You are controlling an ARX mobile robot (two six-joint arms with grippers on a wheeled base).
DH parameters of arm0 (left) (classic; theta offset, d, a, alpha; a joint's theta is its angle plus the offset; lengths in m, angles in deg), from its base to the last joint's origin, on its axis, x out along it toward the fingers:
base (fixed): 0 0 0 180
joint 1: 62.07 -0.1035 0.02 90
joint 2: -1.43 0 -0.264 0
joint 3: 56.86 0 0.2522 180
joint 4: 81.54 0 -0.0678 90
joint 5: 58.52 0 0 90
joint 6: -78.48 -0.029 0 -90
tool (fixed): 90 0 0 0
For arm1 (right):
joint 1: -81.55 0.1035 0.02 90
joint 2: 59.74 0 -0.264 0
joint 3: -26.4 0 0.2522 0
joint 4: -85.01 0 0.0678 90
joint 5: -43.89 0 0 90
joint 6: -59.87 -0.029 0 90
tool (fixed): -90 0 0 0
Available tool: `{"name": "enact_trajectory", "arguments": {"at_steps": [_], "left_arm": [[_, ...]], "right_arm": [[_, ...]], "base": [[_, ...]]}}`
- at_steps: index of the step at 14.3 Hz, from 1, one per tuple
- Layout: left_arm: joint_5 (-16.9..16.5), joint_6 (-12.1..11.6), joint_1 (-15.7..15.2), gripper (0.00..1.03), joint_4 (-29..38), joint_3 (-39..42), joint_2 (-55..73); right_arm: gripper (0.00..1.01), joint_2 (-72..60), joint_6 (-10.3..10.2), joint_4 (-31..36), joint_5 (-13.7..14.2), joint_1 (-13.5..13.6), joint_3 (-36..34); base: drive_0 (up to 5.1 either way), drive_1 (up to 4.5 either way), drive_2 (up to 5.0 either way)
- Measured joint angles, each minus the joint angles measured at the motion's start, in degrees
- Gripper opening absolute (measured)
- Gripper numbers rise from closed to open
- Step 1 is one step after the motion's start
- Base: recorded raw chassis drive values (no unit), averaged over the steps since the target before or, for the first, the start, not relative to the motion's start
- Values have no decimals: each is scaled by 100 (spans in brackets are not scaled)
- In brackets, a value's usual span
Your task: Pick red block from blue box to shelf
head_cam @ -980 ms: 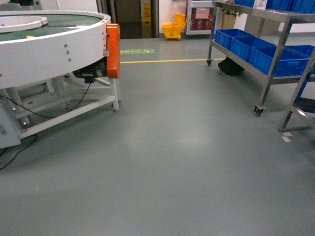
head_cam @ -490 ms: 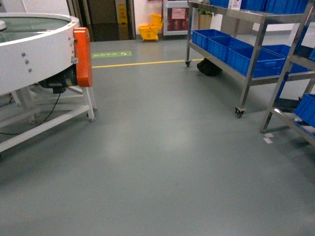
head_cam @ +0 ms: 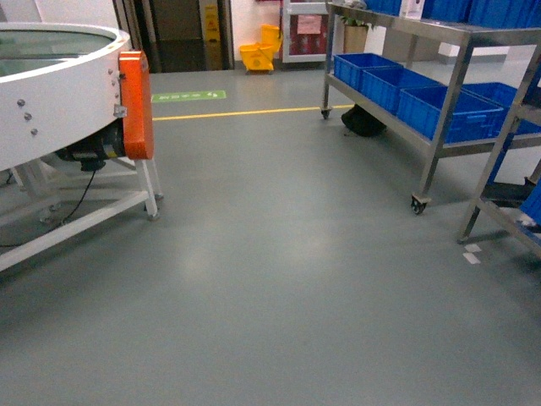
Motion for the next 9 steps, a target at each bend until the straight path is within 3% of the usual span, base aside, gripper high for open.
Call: {"name": "enact_trajectory", "arguments": {"at_steps": [9], "left_arm": [[0,0,-2,98,-4,0,0]], "right_arm": [[29,-33,0,-11,-2,0,0]], "base": [[-6,398,-411]]}}
